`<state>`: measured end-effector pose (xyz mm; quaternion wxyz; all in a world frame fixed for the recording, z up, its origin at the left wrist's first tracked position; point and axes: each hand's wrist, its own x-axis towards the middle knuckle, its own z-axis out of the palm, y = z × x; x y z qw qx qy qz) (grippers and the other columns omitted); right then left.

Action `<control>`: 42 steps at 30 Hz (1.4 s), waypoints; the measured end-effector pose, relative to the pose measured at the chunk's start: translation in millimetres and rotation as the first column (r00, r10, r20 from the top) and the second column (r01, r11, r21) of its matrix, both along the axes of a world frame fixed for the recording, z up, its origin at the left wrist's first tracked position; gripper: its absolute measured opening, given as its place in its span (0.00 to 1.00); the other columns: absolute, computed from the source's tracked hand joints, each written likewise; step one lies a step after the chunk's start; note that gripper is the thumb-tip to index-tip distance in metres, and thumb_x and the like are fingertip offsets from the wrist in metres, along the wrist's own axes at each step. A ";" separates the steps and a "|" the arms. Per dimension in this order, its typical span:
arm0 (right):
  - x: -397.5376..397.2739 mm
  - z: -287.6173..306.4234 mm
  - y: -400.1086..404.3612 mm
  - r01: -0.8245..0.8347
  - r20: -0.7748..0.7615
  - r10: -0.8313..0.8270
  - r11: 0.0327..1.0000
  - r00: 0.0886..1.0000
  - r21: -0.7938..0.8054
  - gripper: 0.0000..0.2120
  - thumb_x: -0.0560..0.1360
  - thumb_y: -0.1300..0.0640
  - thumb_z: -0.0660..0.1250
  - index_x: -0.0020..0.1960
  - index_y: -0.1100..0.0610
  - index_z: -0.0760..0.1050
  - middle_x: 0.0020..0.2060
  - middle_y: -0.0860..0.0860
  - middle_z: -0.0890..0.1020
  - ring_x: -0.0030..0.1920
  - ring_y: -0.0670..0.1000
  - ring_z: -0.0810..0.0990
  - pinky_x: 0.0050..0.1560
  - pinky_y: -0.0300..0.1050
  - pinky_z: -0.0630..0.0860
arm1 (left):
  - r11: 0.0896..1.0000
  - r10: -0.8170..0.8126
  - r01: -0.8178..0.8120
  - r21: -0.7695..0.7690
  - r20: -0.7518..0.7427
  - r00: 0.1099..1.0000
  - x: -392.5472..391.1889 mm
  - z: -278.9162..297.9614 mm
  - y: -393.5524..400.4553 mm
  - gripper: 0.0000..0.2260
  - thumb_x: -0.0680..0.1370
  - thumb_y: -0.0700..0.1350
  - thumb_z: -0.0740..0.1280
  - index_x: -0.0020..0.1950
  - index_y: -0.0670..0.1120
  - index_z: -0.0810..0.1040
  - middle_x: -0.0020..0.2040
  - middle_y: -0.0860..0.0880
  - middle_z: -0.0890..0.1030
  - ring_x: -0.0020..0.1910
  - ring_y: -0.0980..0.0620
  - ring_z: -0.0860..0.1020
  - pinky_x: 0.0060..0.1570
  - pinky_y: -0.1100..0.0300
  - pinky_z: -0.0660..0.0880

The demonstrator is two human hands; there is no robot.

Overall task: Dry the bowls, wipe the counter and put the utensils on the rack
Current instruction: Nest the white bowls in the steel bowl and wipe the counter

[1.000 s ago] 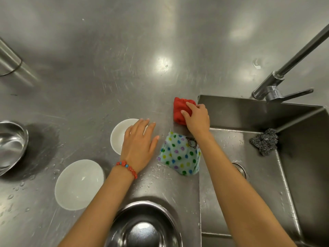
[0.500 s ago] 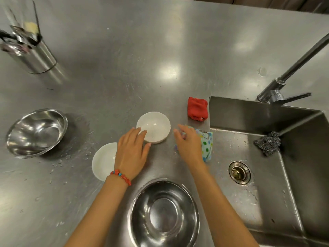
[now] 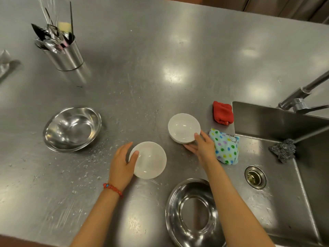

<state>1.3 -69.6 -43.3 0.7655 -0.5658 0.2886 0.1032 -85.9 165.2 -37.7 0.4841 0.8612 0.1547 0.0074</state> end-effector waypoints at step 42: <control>-235.6 30.6 -36.0 0.106 0.072 -0.097 0.986 0.993 -0.129 0.17 0.77 0.63 0.61 0.64 0.52 0.72 0.45 0.45 0.86 0.45 0.53 0.84 0.38 0.44 0.82 | 0.640 -0.247 0.072 -0.765 -0.117 0.962 -24.4 22.4 2.9 0.12 0.77 0.35 0.60 0.56 0.48 0.76 0.44 0.55 0.83 0.40 0.57 0.82 0.30 0.57 0.80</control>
